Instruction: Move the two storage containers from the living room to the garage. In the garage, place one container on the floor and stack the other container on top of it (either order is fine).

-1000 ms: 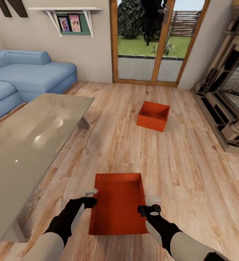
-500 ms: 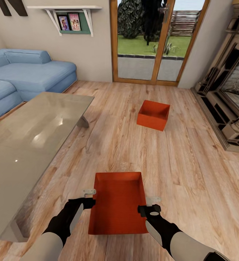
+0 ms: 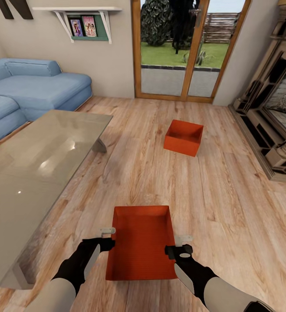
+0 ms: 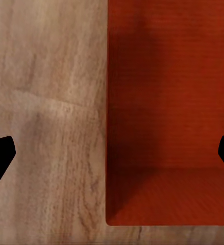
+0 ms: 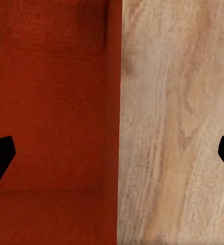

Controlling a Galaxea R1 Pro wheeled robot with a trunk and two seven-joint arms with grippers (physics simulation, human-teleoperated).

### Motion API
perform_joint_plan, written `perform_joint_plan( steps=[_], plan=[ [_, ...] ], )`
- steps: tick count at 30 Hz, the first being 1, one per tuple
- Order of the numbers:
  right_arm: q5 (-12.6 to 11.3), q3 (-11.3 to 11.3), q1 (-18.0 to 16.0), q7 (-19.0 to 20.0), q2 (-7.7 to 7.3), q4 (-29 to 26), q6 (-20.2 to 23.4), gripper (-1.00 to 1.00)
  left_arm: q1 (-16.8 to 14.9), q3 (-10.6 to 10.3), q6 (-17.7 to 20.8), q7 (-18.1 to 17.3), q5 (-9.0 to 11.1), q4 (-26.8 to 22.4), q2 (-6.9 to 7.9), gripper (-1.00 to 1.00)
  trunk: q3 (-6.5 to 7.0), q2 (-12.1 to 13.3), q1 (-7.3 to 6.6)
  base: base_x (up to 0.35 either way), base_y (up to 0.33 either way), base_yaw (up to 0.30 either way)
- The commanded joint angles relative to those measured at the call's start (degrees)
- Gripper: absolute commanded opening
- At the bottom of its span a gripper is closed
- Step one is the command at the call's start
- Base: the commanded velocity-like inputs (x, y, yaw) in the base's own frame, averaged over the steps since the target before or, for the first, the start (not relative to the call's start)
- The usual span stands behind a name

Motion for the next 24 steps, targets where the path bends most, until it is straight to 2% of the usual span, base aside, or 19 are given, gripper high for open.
perform_joint_plan(
  steps=[1,4,15,21,24],
  plan=[
    [-0.29,0.48,-0.04,-0.44,-0.04,-0.11,0.3,1.0,-0.01,0.0,0.29,0.3,0.3,-0.08,-0.02,1.0,-0.04,-0.02,-0.01,0.0,0.0,0.0],
    [-0.29,0.48,-0.04,-0.44,-0.04,-0.11,0.3,1.0,-0.02,0.31,0.22,0.14,0.86,0.1,0.06,1.0,-0.4,-0.82,0.43,0.0,0.0,0.0],
    [-0.29,0.48,-0.04,-0.39,-0.04,-0.11,0.3,1.0,0.0,0.41,0.03,0.13,1.03,0.22,0.12,1.0,-2.37,-5.23,2.85,0.0,0.0,0.0],
    [-0.29,0.48,-0.04,-0.36,-0.04,-0.11,0.3,1.0,0.02,0.34,0.11,0.33,0.67,0.2,0.07,1.0,-2.37,-5.23,2.85,0.0,0.0,0.0],
    [-0.29,0.48,-0.04,-0.29,-0.04,-0.11,0.3,1.0,-0.02,0.32,0.11,0.39,0.68,0.2,0.01,1.0,-2.91,-6.43,3.51,0.0,0.0,0.0]
  ],
)
